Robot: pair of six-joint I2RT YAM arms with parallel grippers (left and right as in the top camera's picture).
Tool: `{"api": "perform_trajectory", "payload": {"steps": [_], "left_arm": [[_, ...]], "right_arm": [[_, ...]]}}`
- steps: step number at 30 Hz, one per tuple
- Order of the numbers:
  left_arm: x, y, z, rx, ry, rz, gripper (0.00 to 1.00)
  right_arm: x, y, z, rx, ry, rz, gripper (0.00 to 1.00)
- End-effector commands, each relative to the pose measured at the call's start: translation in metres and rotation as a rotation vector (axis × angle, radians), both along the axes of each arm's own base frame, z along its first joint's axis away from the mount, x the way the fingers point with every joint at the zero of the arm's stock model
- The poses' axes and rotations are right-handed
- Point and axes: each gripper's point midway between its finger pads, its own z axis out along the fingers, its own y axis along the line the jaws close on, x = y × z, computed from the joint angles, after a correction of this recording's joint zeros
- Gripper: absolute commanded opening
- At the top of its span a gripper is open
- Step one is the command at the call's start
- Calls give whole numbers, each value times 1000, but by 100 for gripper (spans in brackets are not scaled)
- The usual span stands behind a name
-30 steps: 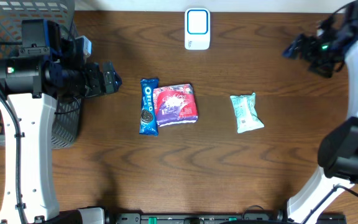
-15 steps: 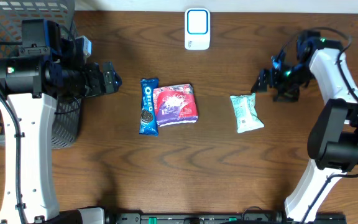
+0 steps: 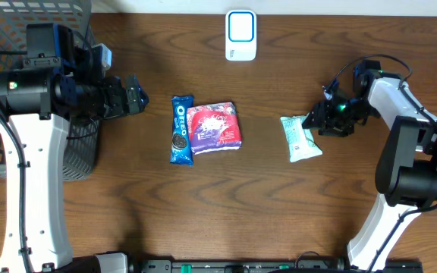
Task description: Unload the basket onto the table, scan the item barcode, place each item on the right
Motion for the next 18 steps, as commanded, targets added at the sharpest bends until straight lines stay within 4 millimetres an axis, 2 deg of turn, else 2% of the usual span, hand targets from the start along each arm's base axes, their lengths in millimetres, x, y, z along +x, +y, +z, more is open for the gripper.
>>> {"api": "perform_trajectory", "payload": {"steps": [1,4,5,11,12,18], "left_arm": [[1,0,-1,10,-1,-11,98],[1,0,-1,10,-1,-11,98],[1,0,-1,10,-1,-11,98],[1,0,-1,10,-1,-11,98],[1,0,-1,10,-1,-11,98],[1,0,-1,10,-1,-11,98]], "right_arm": [[-11,6,-12,36,38,-24,57],[-17,7,-19,37,48,-24,53],[-18,7,-19,37,51,-24,49],[-13,10,-16,61,39,-37,4],[-11,11,-15,65,34,-42,1],[8,10,0,72,-10,-58,1]]}}
